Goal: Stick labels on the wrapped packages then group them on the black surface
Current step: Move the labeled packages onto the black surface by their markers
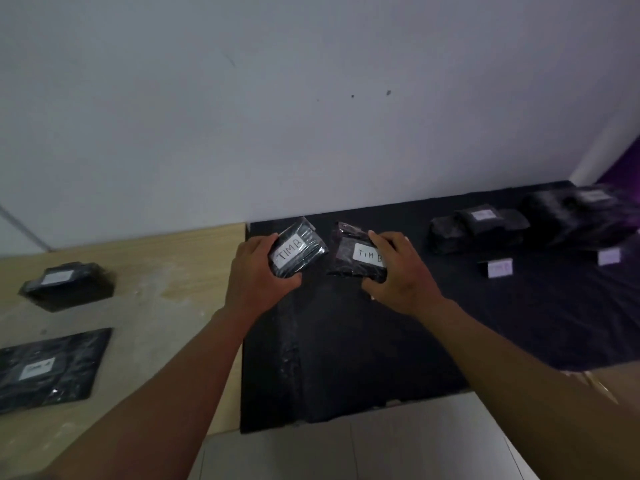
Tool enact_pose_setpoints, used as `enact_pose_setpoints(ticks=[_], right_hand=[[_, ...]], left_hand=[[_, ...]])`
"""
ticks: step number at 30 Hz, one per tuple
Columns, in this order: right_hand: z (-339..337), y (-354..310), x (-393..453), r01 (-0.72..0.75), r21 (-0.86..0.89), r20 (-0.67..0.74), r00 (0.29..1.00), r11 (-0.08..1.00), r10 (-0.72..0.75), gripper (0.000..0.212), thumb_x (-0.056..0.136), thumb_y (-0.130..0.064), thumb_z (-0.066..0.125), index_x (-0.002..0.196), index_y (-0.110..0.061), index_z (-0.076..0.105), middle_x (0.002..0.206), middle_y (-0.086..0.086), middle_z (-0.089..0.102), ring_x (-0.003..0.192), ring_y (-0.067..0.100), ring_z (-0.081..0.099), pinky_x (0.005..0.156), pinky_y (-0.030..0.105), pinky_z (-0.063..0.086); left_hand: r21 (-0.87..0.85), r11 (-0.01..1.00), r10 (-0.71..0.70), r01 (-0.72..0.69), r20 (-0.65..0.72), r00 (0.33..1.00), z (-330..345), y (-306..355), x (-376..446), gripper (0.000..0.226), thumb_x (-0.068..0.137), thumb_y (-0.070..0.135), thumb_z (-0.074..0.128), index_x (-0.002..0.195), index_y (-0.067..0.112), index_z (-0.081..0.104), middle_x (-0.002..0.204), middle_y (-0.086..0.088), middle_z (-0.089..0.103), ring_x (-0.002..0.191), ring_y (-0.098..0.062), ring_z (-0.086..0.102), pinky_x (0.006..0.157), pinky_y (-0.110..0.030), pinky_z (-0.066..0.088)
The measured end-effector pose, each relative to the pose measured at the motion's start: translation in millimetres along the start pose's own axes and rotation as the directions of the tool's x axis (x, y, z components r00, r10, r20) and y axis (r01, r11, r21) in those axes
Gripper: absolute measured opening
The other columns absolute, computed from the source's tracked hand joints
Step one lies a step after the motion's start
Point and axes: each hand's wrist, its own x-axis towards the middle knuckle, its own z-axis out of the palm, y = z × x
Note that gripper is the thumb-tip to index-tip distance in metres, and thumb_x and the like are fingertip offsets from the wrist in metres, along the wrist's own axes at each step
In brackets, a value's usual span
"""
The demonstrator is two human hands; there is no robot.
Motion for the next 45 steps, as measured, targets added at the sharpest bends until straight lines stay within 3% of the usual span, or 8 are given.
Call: enact_pose_setpoints(ticks=[10, 15, 23, 30, 37, 40, 45], right_hand=[[-70.0, 99.2, -24.6, -0.042, -0.070, -0.017, 0.999, 0.997, 0.041, 0.089, 0.070, -0.036, 0.076, 0.147, -0.008, 0.040, 0.130, 0.003, 0.041, 0.119, 0.023, 0.045, 0.104, 0.055, 0.045], [-120.9, 167.2, -32.7, -0.066, -0.088, -0.016, 0.998, 0.994, 0.065, 0.090, 0.070, -0.037, 0.077, 0.148, -0.010, 0.041, 0.132, 0.004, 0.042, 0.119, 0.024, 0.045, 0.100, 0.047, 0.050], [-175.1, 267.6, -41.2, -0.140, -0.114, 0.012, 0.990, 0.984, 0.142, 0.091, 0.067, -0.042, 0.074, 0.146, -0.010, 0.042, 0.134, 0.004, 0.042, 0.123, 0.029, 0.045, 0.106, 0.055, 0.044], [-182.0, 317.1, -26.2, -0.181, -0.116, 0.046, 0.981, 0.977, 0.187, 0.094, 0.070, -0.042, 0.077, 0.150, -0.012, 0.037, 0.135, 0.001, 0.040, 0.124, 0.025, 0.040, 0.106, 0.048, 0.045], [-184.0, 351.1, 2.8, -0.192, -0.130, 0.062, 0.978, 0.973, 0.201, 0.094, 0.073, -0.041, 0.077, 0.152, -0.013, 0.034, 0.139, 0.001, 0.039, 0.130, 0.025, 0.037, 0.116, 0.051, 0.032], [-180.0, 360.8, 17.0, -0.183, -0.144, 0.090, 0.976, 0.972, 0.197, 0.094, 0.073, -0.041, 0.077, 0.152, -0.014, 0.033, 0.140, 0.002, 0.038, 0.132, 0.026, 0.036, 0.118, 0.050, 0.030], [-171.8, 387.7, 46.1, -0.143, -0.132, 0.142, 0.977, 0.981, 0.161, 0.094, 0.073, -0.042, 0.076, 0.152, -0.013, 0.034, 0.139, 0.003, 0.039, 0.131, 0.027, 0.037, 0.121, 0.048, 0.025]], left_hand=[[0.009, 0.997, 0.072, -0.072, -0.012, 0.997, 72.0, 91.9, 16.9, 0.094, 0.055, 0.059, 0.066, 0.132, 0.007, 0.055, 0.117, -0.008, 0.059, 0.106, -0.026, 0.051, 0.092, -0.040, 0.048], [-0.016, 0.999, 0.038, -0.038, -0.022, 0.999, 123.5, 163.5, 29.2, 0.091, 0.055, 0.049, 0.074, 0.134, 0.007, 0.054, 0.118, -0.007, 0.059, 0.108, -0.025, 0.050, 0.093, -0.038, 0.046], [-0.041, 0.997, 0.061, -0.060, 0.006, 0.998, 192.4, 250.4, 50.4, 0.088, 0.060, 0.035, 0.088, 0.136, 0.008, 0.052, 0.120, -0.005, 0.057, 0.112, -0.024, 0.049, 0.092, -0.026, 0.038], [-0.044, 0.994, 0.106, -0.104, 0.026, 0.994, 227.8, 269.2, 93.1, 0.086, 0.059, 0.037, 0.088, 0.133, 0.010, 0.054, 0.121, -0.005, 0.058, 0.112, -0.024, 0.049, 0.094, -0.031, 0.041], [-0.053, 0.983, 0.177, -0.174, 0.068, 0.982, 257.5, 279.5, 130.7, 0.084, 0.058, 0.039, 0.084, 0.131, 0.011, 0.054, 0.116, -0.007, 0.059, 0.105, -0.024, 0.050, 0.090, -0.035, 0.045], [-0.053, 0.987, 0.155, -0.151, 0.081, 0.985, 265.1, 277.4, 141.4, 0.086, 0.058, 0.050, 0.073, 0.131, 0.010, 0.055, 0.116, -0.007, 0.059, 0.106, -0.023, 0.050, 0.089, -0.030, 0.040], [-0.056, 0.994, 0.096, -0.093, 0.063, 0.993, 282.9, 277.7, 156.4, 0.087, 0.057, 0.052, 0.072, 0.131, 0.009, 0.055, 0.117, -0.007, 0.059, 0.107, -0.024, 0.050, 0.090, -0.030, 0.041]])
